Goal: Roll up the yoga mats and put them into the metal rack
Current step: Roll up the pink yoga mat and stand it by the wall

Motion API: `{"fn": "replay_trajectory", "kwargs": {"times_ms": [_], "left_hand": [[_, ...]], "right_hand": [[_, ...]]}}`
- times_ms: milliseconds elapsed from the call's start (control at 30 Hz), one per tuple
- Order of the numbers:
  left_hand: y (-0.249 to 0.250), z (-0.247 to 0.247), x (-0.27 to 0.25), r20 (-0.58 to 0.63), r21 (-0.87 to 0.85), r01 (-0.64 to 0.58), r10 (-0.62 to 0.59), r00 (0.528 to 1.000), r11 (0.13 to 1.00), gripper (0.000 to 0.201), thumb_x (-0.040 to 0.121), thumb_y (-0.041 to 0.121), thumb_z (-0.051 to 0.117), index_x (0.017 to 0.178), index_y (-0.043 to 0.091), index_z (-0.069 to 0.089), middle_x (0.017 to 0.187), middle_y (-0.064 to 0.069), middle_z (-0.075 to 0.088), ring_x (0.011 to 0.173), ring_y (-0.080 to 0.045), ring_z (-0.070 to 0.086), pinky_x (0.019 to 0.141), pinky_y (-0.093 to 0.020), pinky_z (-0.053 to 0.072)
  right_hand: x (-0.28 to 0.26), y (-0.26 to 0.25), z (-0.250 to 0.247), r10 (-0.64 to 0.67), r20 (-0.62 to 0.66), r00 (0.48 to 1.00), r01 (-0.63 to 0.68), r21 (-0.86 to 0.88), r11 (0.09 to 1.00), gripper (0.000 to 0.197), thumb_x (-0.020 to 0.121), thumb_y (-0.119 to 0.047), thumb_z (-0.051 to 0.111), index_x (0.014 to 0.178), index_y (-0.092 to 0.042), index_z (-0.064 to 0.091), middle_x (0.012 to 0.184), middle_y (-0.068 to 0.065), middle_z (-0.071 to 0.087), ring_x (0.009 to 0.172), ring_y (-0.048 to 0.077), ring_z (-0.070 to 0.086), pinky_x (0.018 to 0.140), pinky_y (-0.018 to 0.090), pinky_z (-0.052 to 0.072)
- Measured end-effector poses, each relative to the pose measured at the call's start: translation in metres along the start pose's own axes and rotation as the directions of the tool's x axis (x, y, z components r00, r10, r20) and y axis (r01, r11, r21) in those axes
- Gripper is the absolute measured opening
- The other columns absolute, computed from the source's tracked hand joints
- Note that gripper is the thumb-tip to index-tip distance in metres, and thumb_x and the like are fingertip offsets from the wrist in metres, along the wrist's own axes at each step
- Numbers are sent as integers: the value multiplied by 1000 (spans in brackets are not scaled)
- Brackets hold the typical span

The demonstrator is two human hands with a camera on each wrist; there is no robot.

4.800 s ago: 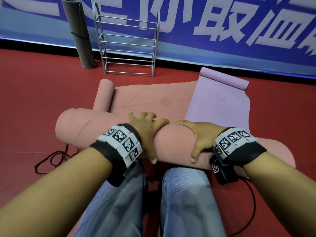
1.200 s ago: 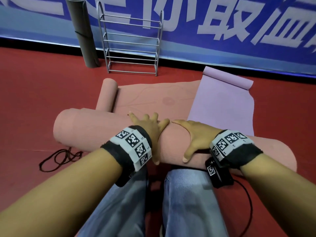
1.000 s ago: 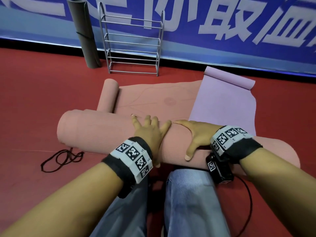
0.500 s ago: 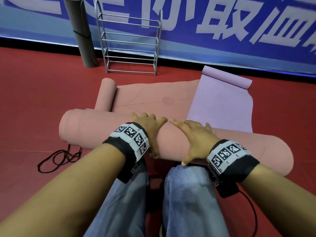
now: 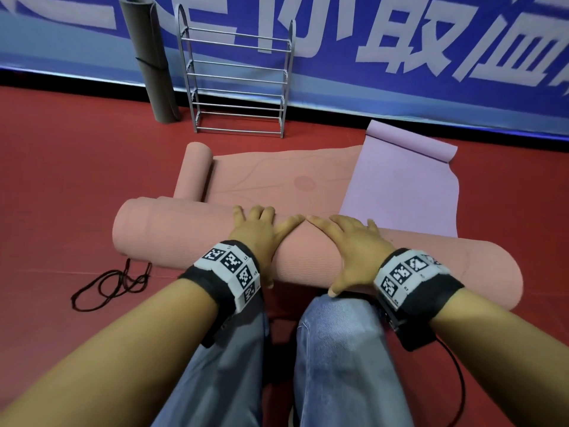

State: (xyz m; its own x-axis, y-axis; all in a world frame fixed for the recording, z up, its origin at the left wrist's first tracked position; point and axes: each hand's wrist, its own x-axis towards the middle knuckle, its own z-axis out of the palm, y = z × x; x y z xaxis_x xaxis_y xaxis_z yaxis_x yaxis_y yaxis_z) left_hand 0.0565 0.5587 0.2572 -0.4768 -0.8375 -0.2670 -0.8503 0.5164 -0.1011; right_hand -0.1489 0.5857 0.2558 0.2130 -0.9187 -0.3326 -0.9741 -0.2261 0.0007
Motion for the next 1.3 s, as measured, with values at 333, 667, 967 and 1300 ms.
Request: {"fn": "replay_trajectory", "kwargs": {"times_ms": [333, 667, 967, 1300], "left_hand": [[-4, -13, -5, -12, -25, -13, 12, 1000, 1000, 114, 56, 52, 81, 144, 46, 9, 131, -4, 47, 120, -29, 46, 99, -58, 35], [-23, -55, -12, 228, -275, -111, 177, 957, 955, 106, 38, 48, 92, 127, 56, 35, 85, 19, 63, 82, -7, 61, 80, -27, 50], [7, -47, -33, 217, -66, -72, 84, 972, 995, 141, 49, 53, 90, 150, 43, -8, 156, -11, 16, 144, -32, 13, 108, -74, 10], [7, -35, -21, 126, -3, -59, 59, 990, 998, 135, 48, 48, 90, 148, 40, -1, 142, -7, 35, 130, -33, 35, 100, -68, 27]], "right_hand": [[-8, -7, -9, -14, -22, 1000, 14, -21, 1000, 132, 51, -51, 86, 148, -47, -3, 132, 6, 44, 115, 27, 48, 101, 46, 38], [-31, -5, -55, -158, 116, 981, 142, 134, 981, 124, 51, -35, 94, 149, -40, 18, 101, -9, 53, 93, 14, 52, 79, 21, 41], [-8, 4, -48, -78, 275, 958, -1, 277, 961, 136, 44, -36, 96, 150, -49, 10, 133, -3, 52, 119, 18, 50, 104, 29, 42], [-22, -7, -34, 16, 201, 979, -30, 69, 997, 137, 55, -48, 87, 152, -37, -10, 152, 1, 26, 137, 26, 30, 113, 59, 23]]}}
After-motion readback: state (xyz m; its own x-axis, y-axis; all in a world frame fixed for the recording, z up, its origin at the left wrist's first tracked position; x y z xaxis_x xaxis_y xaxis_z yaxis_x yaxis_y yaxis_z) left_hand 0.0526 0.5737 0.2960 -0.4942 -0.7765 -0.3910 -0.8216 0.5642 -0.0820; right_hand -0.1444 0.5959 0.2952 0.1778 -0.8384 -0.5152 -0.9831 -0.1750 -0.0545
